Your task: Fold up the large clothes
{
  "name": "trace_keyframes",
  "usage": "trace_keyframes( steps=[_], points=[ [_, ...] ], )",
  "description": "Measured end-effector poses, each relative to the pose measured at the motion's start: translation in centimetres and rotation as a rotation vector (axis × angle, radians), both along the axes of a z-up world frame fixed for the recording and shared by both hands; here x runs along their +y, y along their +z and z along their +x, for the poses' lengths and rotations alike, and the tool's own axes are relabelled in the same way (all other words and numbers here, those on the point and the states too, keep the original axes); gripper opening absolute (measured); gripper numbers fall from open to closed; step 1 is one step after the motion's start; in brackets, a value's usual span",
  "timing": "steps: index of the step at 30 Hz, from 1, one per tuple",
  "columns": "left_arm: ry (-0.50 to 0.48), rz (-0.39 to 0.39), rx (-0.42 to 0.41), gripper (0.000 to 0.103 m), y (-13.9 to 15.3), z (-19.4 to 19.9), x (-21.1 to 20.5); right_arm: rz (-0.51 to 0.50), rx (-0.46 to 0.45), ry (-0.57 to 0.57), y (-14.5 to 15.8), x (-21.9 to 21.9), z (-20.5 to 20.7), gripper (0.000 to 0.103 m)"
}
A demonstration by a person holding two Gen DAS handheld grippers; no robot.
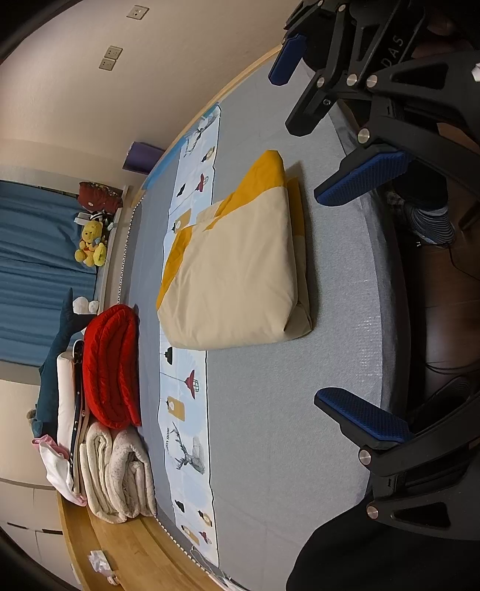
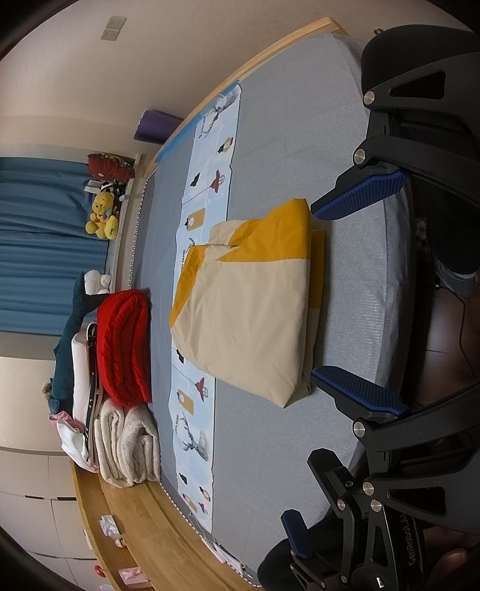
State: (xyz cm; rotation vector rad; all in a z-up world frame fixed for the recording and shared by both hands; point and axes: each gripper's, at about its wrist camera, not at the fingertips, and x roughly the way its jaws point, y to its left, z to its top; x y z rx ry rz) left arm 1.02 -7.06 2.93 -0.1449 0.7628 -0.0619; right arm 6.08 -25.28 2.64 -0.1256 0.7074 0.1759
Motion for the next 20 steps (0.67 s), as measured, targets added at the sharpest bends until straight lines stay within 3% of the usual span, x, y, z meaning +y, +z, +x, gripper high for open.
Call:
trace_keyframes(
  steps=[20],
  points=[
    [-0.014,-0.001,0.008,0.098,-0.54,-0.11,0.53,0.000,-0.001,0.000,-0.04,0.11,-0.07,0.082]
  ],
)
